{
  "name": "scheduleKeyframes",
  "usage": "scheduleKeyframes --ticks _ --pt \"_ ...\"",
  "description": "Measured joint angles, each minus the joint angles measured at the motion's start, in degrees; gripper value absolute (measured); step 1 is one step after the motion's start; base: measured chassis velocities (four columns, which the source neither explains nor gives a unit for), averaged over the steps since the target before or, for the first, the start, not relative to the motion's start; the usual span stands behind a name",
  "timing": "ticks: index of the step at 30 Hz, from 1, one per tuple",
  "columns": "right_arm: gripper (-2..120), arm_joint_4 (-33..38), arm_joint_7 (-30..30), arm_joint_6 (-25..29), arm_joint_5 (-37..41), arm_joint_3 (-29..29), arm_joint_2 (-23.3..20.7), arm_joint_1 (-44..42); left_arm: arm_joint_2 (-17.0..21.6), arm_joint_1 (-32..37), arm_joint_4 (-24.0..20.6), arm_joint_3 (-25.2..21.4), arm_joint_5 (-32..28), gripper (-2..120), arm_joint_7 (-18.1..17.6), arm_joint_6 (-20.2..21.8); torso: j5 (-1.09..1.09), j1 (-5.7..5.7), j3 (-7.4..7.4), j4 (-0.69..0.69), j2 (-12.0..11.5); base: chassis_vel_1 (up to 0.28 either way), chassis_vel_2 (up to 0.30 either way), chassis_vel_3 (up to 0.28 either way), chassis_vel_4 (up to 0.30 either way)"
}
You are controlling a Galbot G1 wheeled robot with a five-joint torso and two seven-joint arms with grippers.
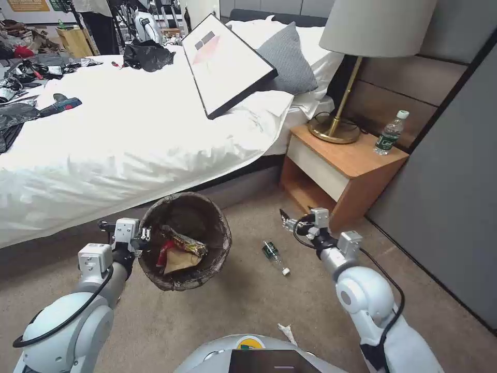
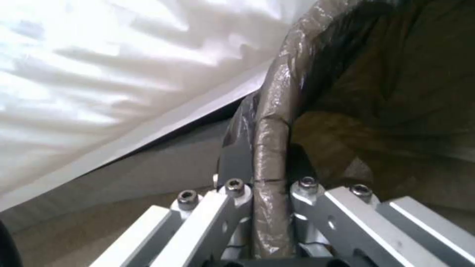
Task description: Pick up the trash bin, then pick up the garbage from the floor and place it into the trash bin.
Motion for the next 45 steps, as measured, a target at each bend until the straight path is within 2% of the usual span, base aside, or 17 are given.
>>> scheduleKeyframes --ticks 2,9,18,24,25,31,45 --pt "100 -0.7 -0.2 -0.4 0.3 -0.5 -0.3 0.5 0.0 0.0 0.0 -0.1 -0.1 3 -0.1 0.1 0.00 0.00 0.00 0.00 0.0 0.000 0.000 0.000 0.000" --pt "100 -10.5 -3.9 -2.0 1.6 -5.2 -3.4 5.5 0.1 0.3 0.0 -0.1 -0.3 3 -0.3 0.3 0.01 0.00 0.00 0.00 0.0 0.000 0.000 0.000 0.000" --pt "100 -19.7 -9.1 -2.4 1.7 -7.5 -3.7 8.9 -0.2 1.0 0.0 -0.3 -0.5 3 -0.5 0.3 0.01 0.00 0.00 0.00 0.0 0.000 0.000 0.000 0.000" --pt "100 -24.3 -9.2 -2.4 2.0 -9.5 -3.5 12.0 -0.3 1.2 0.0 -0.3 -0.4 3 -0.5 0.3 0.01 0.00 0.00 0.01 0.0 0.000 0.000 0.000 0.000" --pt "100 -28.0 -9.1 -2.5 2.2 -10.8 -3.2 14.2 -0.3 1.3 0.0 -0.3 -0.4 3 -0.5 0.3 0.01 0.00 0.00 0.00 0.0 0.000 0.000 0.000 0.000" --pt "100 -33.7 -8.0 -2.4 2.6 -12.4 -3.2 16.6 -0.7 1.4 0.0 -0.1 -0.2 3 -0.6 0.3 0.01 0.00 0.00 0.00 0.0 0.000 0.000 0.000 0.000" --pt "100 -42.9 -7.5 -1.2 2.0 -14.1 -1.2 19.8 -1.1 1.3 0.0 0.0 0.0 3 -0.7 0.2 0.00 0.00 0.00 0.00 0.0 0.000 0.000 0.000 0.000"
